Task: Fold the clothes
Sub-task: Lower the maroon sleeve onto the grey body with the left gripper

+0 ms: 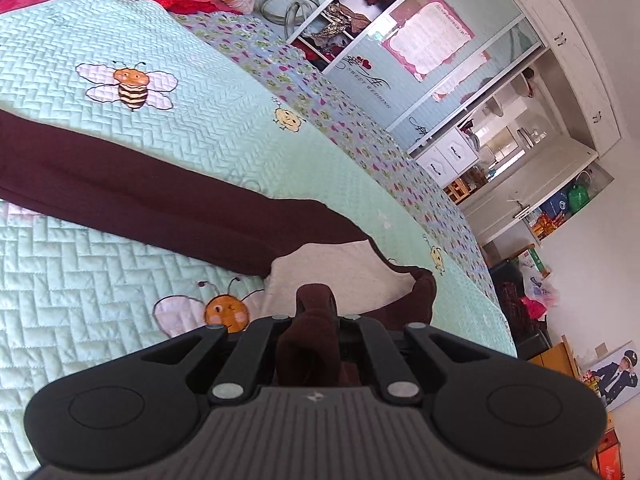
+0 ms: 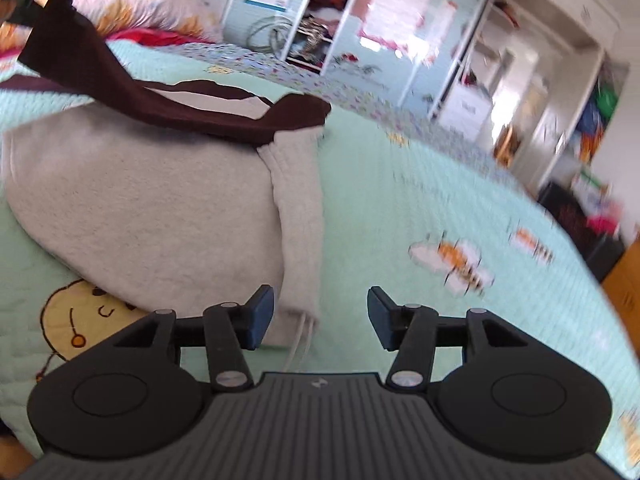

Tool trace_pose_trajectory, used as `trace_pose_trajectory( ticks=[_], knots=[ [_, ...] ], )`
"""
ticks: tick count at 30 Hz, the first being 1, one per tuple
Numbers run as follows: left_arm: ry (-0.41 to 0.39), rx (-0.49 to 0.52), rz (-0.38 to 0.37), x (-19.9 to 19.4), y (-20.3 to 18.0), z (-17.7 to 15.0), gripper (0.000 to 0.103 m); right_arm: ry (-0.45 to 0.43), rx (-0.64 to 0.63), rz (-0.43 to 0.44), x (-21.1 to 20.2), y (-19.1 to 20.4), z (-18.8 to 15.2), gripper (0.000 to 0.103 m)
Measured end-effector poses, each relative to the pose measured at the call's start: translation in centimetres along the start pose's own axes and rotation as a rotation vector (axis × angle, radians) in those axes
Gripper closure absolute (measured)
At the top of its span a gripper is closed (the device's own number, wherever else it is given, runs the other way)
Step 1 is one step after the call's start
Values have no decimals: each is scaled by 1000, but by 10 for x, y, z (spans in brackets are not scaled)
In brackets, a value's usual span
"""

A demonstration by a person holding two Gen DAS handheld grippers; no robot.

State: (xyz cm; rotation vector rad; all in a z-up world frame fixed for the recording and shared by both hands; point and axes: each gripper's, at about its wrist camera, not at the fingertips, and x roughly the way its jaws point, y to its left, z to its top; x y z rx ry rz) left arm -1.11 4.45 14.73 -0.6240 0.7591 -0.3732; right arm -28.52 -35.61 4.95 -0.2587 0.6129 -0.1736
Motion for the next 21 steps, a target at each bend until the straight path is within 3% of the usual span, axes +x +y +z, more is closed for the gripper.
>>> trace_pose_trajectory(
  ticks=[4,6,7,13,16,18,21],
  knots=[
    [-16,81,-40,9,-41,21,99,17,80,-2,16,-3,1,50],
    [-42,146,-60,12,-71,37,99,59,77,0,28,-1,2,67],
    [-57,171,-63,14,-86,46,99,75,76,3,32,1,3,85],
    [-208,264,-62,8,-140,93,99,32,-38,3,20,26,19,85],
    [-244,251,-22,8,-128,91,99,53,-127,43,25,50,16,85],
    [-208,221,20,16,-105,79,99,80,-177,54,32,65,11,84],
    [-140,165,107,31,-60,57,99,52,-159,63,30,66,7,80]
  ],
)
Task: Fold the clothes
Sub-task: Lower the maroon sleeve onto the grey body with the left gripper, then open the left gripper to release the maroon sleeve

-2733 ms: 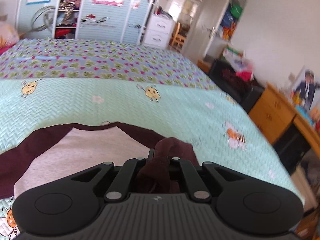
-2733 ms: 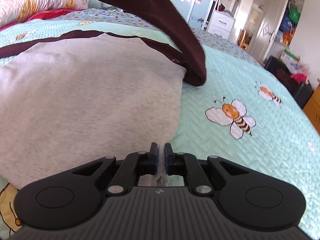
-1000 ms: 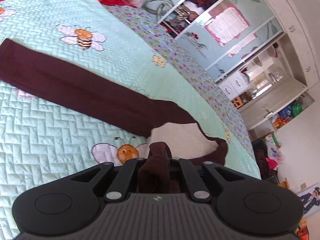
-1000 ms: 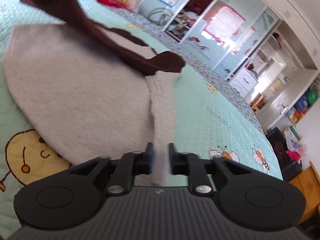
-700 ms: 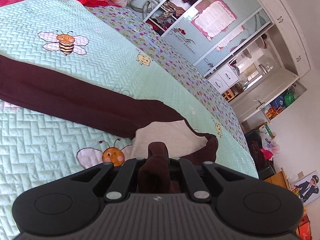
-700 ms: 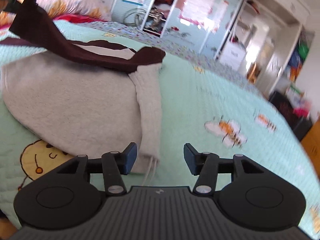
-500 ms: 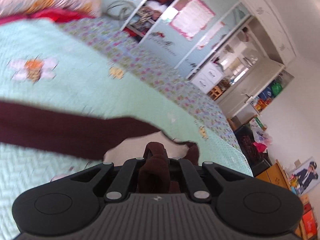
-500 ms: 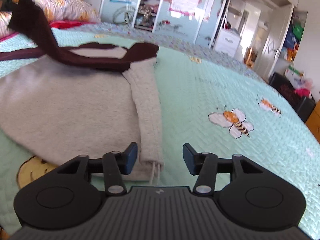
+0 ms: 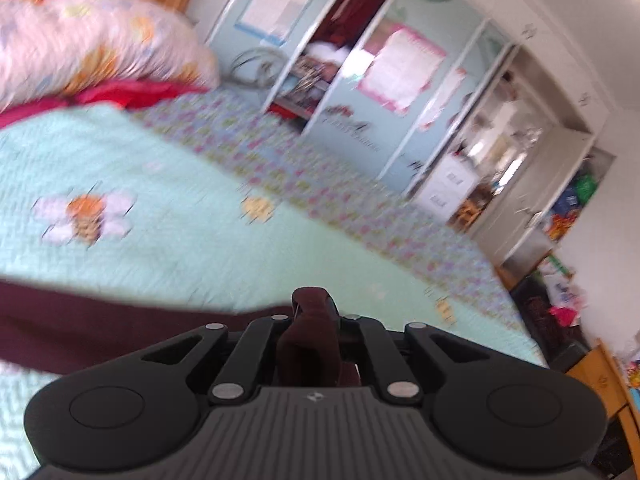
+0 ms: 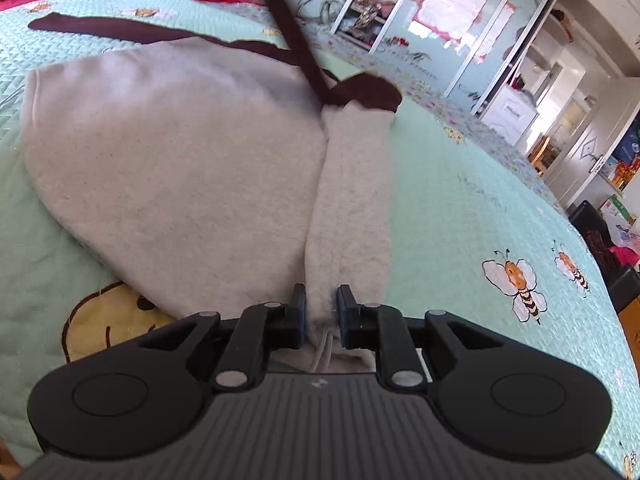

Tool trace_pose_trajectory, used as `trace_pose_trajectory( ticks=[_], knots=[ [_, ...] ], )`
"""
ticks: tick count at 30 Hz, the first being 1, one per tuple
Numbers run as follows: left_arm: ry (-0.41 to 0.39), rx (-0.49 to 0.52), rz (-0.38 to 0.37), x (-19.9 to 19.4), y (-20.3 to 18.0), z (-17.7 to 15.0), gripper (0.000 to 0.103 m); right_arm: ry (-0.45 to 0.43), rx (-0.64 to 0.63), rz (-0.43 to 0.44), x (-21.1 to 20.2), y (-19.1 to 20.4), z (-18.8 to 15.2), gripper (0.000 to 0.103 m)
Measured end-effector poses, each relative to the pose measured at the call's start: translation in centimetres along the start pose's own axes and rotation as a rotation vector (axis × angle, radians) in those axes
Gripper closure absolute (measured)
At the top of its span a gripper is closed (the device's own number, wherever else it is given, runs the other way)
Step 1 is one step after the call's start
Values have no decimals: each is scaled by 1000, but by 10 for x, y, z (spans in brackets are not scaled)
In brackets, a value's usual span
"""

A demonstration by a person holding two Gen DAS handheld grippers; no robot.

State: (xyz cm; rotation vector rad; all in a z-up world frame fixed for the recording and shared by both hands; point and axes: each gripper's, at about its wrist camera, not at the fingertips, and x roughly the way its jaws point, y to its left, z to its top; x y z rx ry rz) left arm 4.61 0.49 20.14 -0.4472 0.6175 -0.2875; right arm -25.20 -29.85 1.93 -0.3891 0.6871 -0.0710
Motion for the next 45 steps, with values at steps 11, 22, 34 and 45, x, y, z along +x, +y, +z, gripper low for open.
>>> trace_pose_trajectory(
  ticks=[11,22,34,45],
  knots=[
    [217,7,76,21,59,-87,92,-126,437,427,-24,-49,-17,54],
    [164,132,232,-38,52,-119,41,-68,18,44,-27,-1,9,55],
    [230,115,175,-71,56,-145,40,56,-303,-173,-19,39,1,57],
    [268,95,101,-78,55,-161,40,85,-423,-200,-21,42,-1,55]
  ],
)
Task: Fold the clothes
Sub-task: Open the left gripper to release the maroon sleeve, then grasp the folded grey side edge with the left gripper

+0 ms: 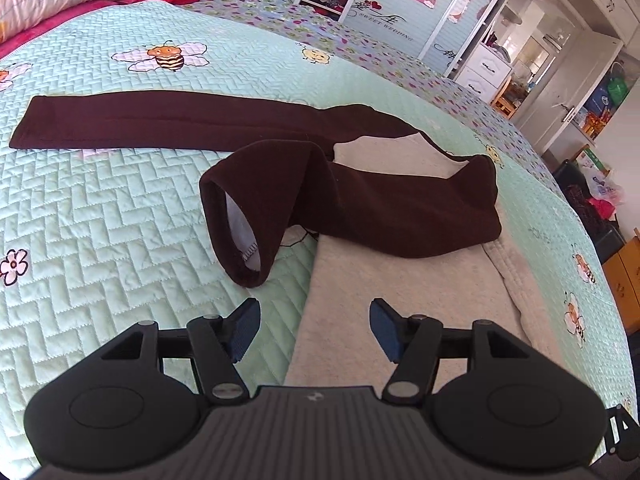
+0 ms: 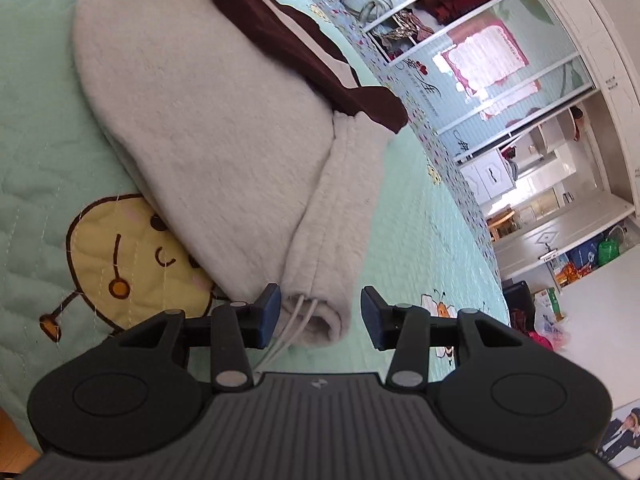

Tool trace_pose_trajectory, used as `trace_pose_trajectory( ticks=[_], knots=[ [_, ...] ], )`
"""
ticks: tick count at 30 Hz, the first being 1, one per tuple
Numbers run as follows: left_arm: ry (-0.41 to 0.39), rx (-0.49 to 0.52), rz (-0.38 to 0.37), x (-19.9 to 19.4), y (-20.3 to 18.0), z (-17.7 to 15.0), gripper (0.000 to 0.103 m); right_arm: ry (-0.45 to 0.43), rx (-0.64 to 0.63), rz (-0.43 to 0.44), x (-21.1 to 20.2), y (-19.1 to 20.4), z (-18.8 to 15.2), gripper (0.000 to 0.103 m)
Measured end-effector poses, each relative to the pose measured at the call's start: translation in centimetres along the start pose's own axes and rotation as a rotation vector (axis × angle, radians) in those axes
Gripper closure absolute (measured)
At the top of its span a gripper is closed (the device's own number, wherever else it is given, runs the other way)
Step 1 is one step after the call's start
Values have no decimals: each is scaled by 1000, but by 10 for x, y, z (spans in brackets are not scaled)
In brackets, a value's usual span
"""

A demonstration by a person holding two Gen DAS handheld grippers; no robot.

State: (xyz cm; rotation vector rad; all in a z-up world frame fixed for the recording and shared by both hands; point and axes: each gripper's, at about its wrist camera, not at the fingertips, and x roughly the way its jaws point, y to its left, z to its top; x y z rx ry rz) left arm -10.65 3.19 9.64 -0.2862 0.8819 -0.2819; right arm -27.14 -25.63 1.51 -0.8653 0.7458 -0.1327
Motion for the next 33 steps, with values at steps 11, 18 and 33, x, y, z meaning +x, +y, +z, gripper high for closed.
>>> trace_pose_trajectory(
  ticks=[11,18,33],
  knots=[
    [36,-30,-21,6,4,-8,40,5,-42,-66,10,-3,-6,43],
    [54,-19,-26,11,-1,-11,40,-68,-125,-92,16,5,-10,43],
    [95,20,-48,18,-24,-21,40,-303,464,465,-18,-87,-7,81]
  ],
)
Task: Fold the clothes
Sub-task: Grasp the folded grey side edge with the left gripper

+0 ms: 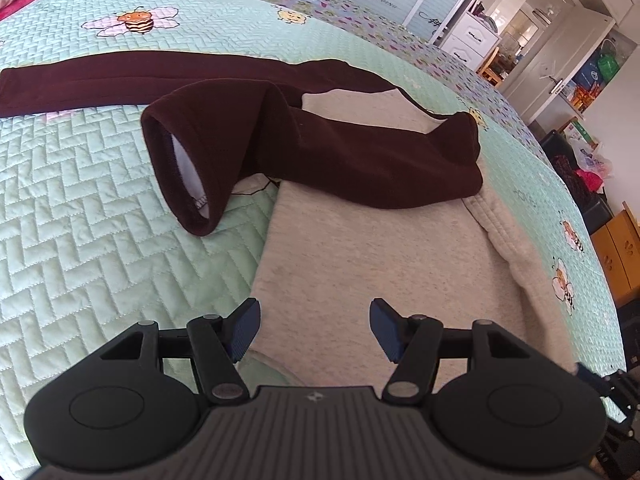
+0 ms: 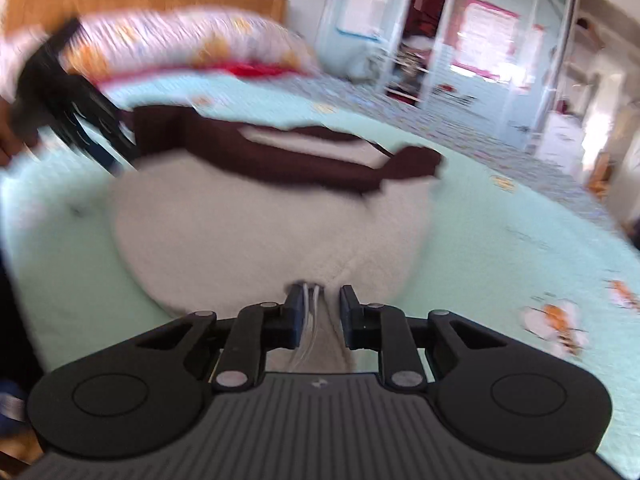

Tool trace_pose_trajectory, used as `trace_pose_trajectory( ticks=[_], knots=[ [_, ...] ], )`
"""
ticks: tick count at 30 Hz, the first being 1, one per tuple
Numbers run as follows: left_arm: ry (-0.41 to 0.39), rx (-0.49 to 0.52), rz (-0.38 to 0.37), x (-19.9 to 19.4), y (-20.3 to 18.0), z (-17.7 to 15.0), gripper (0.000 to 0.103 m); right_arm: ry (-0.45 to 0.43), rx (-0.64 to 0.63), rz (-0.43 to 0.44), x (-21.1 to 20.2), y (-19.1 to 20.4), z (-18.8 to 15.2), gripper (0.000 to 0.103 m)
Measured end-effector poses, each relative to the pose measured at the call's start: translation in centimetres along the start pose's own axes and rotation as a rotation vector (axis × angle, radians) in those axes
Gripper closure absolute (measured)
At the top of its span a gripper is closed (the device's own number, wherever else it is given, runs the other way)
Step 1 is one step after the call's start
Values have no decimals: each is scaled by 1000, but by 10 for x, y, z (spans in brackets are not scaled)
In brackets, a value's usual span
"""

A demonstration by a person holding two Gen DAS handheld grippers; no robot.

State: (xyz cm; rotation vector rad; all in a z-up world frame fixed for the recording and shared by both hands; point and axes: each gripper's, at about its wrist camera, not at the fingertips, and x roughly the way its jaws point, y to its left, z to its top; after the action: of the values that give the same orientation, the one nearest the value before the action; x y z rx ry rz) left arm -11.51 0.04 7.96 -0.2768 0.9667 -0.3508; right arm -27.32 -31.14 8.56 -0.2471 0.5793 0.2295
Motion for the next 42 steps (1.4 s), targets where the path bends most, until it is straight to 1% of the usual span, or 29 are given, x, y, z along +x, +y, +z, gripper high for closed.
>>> trace_pose_trajectory(
  ticks=[1,3,4,6,9,10,11,12,13,14,16,18,19,20,21,23,25,28,30,31,35,38,39,40,41,42],
  knots=[
    [1,5,-1,1,-2,0,40,48,-37,16,8,4,-3,81],
    [11,6,-12,5,-8,-1,40,144,-162,1,30,20,-18,81],
    [17,5,-21,6,-11,-1,40,173,-213,-19,37,28,-25,81],
    [34,20,-52,10,-22,-3,40,184,-278,-63,42,41,-31,79],
    [57,69,-114,18,-47,-6,40,197,-256,-78,36,43,-28,76],
    [64,87,-139,21,-58,-6,40,198,-243,-76,34,42,-27,73],
    [72,96,-167,26,-69,-6,40,197,-223,-68,30,39,-26,67],
    [80,106,-196,32,-80,-6,40,187,-184,-52,24,34,-25,62],
    [92,101,-233,38,-90,-4,40,170,-138,-35,18,27,-24,50],
    [107,82,-278,48,-99,-3,40,146,-76,-18,11,19,-24,44],
    [142,35,-361,69,-118,2,40,79,92,18,-1,0,-23,43],
    [180,-37,-434,95,-134,9,40,-10,378,84,-3,-29,-30,43],
    [192,-73,-451,109,-141,12,39,-55,531,121,-2,-45,-34,44],
    [198,-110,-445,121,-145,14,40,-91,683,160,2,-60,-41,45],
    [204,-147,-439,133,-150,17,39,-113,803,191,10,-71,-50,46],
    [218,-208,-447,152,-154,19,39,-139,984,236,27,-87,-67,57],
    [238,-269,-451,170,-156,21,39,-146,1104,281,44,-95,-81,62],
    [253,-323,-468,188,-156,23,39,-139,1177,301,58,-97,-96,62],
    [251,-328,-485,194,-160,27,38,-136,1196,299,62,-96,-105,67],
    [247,-333,-495,198,-162,29,38,-140,1204,298,63,-95,-108,71],
    [228,-388,-550,212,-170,35,37,-155,1193,295,65,-90,-110,71],
    [194,-436,-579,218,-174,37,37,-159,1165,283,67,-87,-109,71],
    [179,-444,-585,218,-175,37,39,-160,1159,279,68,-87,-108,71],
    [167,-444,-585,217,-177,36,41,-161,1153,276,68,-87,-108,71],
    [155,-429,-580,215,-179,35,53,-162,1147,272,68,-86,-108,71],
    [144,-400,-566,210,-182,36,74,-161,1138,268,68,-86,-107,71]
  ],
)
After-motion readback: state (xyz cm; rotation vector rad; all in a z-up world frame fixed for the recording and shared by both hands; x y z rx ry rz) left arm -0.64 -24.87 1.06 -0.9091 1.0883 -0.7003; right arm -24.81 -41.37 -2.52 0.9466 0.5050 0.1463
